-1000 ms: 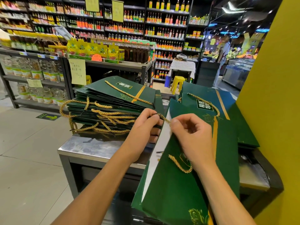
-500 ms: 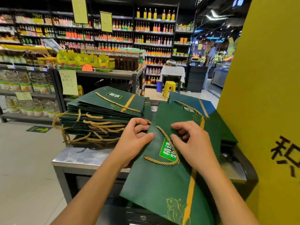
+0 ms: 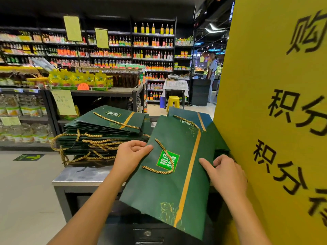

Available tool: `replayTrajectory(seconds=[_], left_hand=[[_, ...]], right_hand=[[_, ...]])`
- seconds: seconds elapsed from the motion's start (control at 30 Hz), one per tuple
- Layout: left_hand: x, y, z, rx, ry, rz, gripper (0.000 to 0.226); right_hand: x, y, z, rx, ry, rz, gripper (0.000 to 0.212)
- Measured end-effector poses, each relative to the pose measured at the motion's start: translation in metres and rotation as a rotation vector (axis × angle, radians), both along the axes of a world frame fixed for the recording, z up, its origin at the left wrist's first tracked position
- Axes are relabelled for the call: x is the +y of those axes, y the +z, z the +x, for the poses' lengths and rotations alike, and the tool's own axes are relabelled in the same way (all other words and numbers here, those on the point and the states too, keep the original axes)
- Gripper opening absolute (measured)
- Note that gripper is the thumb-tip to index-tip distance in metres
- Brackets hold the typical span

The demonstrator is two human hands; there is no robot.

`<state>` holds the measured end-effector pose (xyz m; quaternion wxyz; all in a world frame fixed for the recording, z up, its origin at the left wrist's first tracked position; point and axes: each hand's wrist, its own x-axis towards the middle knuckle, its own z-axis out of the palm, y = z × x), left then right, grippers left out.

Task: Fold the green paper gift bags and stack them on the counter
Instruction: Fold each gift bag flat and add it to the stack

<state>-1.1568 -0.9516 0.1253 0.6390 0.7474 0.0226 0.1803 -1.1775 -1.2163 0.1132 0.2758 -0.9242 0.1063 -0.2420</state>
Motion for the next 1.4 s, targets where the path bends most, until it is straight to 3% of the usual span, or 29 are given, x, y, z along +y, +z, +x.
replayTrajectory(seconds=[0.1, 0.23, 0.43, 0.77, 0.93, 1.0, 1.13, 1.23, 1.4], left_hand=[[0.001, -0.004, 0.000, -0.015, 0.093, 0.181, 0.021], [0.002, -0.007, -0.008, -0.061, 0.201, 0.325, 0.033], [0.011, 0.017, -0.028, -0.089, 0.146, 0.196, 0.040], [0.010, 0.117, -0.060, -0.474, 0.142, 0.101, 0.030], [0.009, 0.128, -0.066, -0.518, 0.049, -0.016, 0.027], [0.008, 0.123, -0.066, -0.502, 0.005, -0.096, 0.037], [0.004, 0.100, -0.060, -0.345, -0.022, -0.099, 0.014], [0.001, 0.072, -0.049, -0.212, -0.056, -0.122, 0.008], [-0.003, 0.027, -0.028, 0.021, -0.123, -0.169, 0.026]], right_hand=[[0.004, 0.000, -0.003, 0.020, 0.004, -0.032, 0.050], [0.000, 0.003, -0.003, -0.012, 0.163, 0.193, 0.034], [0.003, 0.029, -0.013, -0.225, 0.306, 0.472, 0.013], [0.005, 0.130, -0.037, -0.588, 0.489, 0.736, 0.011], [-0.004, 0.142, -0.044, -0.573, 0.612, 0.960, 0.044], [-0.009, 0.138, -0.042, -0.527, 0.670, 1.040, 0.046], [-0.018, 0.110, -0.038, -0.313, 0.576, 0.846, 0.006], [-0.019, 0.084, -0.036, -0.194, 0.540, 0.673, 0.017], [-0.015, 0.037, -0.015, -0.111, 0.452, 0.576, 0.019]])
